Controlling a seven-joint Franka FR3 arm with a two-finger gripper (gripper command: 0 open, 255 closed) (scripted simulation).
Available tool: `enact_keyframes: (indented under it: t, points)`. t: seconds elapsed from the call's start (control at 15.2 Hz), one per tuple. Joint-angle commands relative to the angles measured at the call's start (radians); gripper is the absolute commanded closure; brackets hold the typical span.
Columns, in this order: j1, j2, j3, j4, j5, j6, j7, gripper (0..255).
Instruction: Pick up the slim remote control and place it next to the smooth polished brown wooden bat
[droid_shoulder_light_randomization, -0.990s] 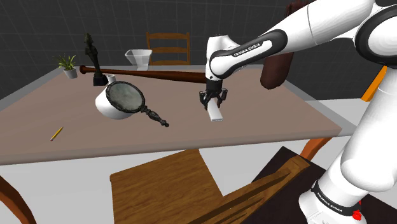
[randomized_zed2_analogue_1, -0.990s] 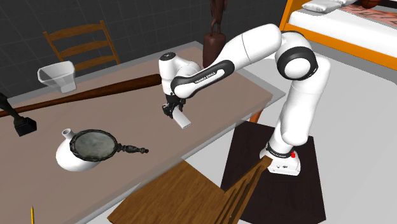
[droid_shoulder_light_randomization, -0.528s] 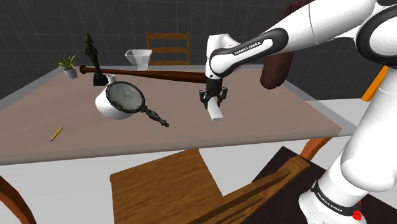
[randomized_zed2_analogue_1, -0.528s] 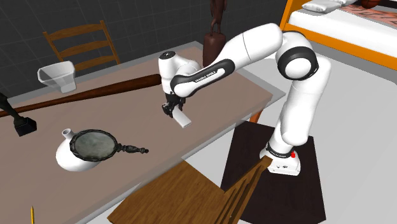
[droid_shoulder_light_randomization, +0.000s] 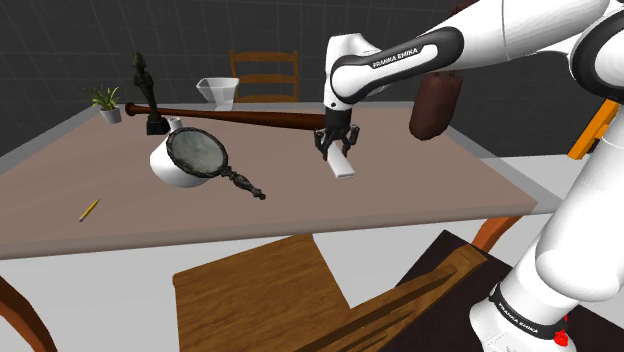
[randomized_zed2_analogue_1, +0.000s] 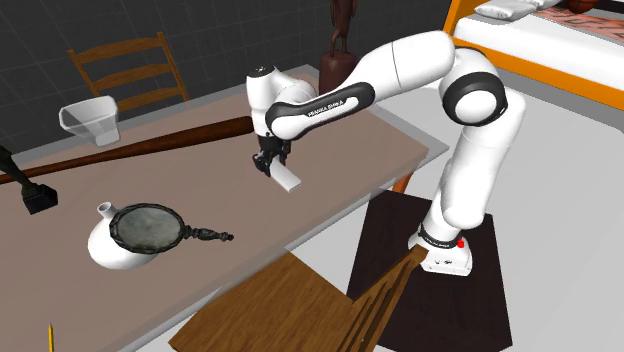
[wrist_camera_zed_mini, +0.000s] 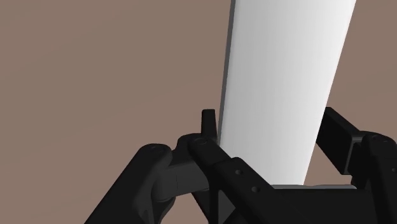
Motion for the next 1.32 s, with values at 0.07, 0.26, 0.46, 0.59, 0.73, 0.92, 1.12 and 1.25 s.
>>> enact_keyframes:
  t: [0.07, 0.26, 0.46, 0.59, 0.73, 0.92, 1.12, 1.25]
  points:
    - [-0.001, -0.011, 0.0, 0.028, 0.002, -0.038, -0.003, 255]
    - [-0.001, -0.019, 0.0, 0.058, 0.004, -0.077, -0.005, 255]
    - [-0.001, -0.026, 0.0, 0.09, 0.005, -0.116, -0.006, 255]
    - [-0.001, -0.03, 0.0, 0.113, 0.006, -0.142, -0.007, 255]
    - [-0.001, -0.032, 0.0, 0.137, 0.007, -0.168, -0.008, 255]
    - [-0.001, -0.034, 0.0, 0.174, 0.007, -0.208, -0.009, 255]
    - [-0.001, -0.035, 0.0, 0.21, 0.008, -0.244, -0.01, 255]
    - [0.009, 0.051, 0.007, 0.319, -0.005, -0.269, 0.007, 255]
